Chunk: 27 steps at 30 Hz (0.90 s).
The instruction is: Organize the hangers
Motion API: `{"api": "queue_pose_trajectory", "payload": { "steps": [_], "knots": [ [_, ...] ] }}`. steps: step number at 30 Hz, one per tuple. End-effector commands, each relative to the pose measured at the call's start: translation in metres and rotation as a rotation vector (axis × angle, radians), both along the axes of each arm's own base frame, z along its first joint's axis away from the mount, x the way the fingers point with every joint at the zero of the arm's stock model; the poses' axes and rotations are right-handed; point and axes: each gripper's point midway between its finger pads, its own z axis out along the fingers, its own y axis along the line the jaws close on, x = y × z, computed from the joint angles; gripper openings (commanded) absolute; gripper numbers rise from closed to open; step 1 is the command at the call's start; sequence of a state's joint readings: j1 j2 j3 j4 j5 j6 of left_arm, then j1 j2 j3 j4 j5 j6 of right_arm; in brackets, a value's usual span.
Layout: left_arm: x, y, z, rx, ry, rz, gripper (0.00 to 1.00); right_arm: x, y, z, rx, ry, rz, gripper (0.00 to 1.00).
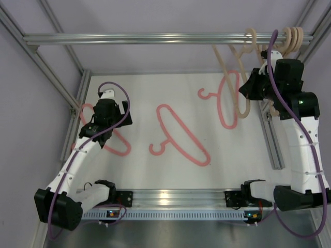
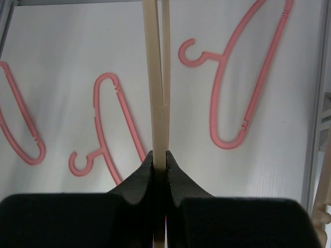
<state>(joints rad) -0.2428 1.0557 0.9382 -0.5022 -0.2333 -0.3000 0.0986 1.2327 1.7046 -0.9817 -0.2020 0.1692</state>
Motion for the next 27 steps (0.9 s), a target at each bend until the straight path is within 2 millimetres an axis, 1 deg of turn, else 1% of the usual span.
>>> {"api": "queue_pose_trajectory", "payload": {
  "steps": [1,4,7,10,15,23,27],
  "knots": [
    [-0.001,0.002,0.008,0.007,-0.029,-0.004,0.98,0.004,-0.015,-0.014,0.008,0.044,-0.075,0.00],
    [-0.001,0.002,0.006,0.008,-0.023,-0.004,0.98,0.008,-0.018,-0.017,0.014,0.058,-0.090,0.00],
    [-0.002,0.003,0.005,0.011,-0.023,-0.001,0.98,0.009,-0.018,-0.021,0.021,0.069,-0.091,0.00],
    [-0.001,0.004,0.005,0.014,-0.022,0.003,0.98,0.012,-0.023,-0.023,0.012,0.074,-0.112,0.00],
    [-0.001,0.004,0.003,0.015,-0.017,0.005,0.98,0.015,-0.023,-0.013,0.023,0.052,-0.109,0.00],
    [-0.002,0.005,0.003,0.018,-0.020,0.010,0.98,0.029,-0.030,-0.020,0.007,0.058,-0.117,0.00],
    [-0.002,0.005,0.005,0.015,-0.024,0.008,0.98,0.034,-0.026,-0.017,0.014,0.038,-0.088,0.00]
  ]
}}
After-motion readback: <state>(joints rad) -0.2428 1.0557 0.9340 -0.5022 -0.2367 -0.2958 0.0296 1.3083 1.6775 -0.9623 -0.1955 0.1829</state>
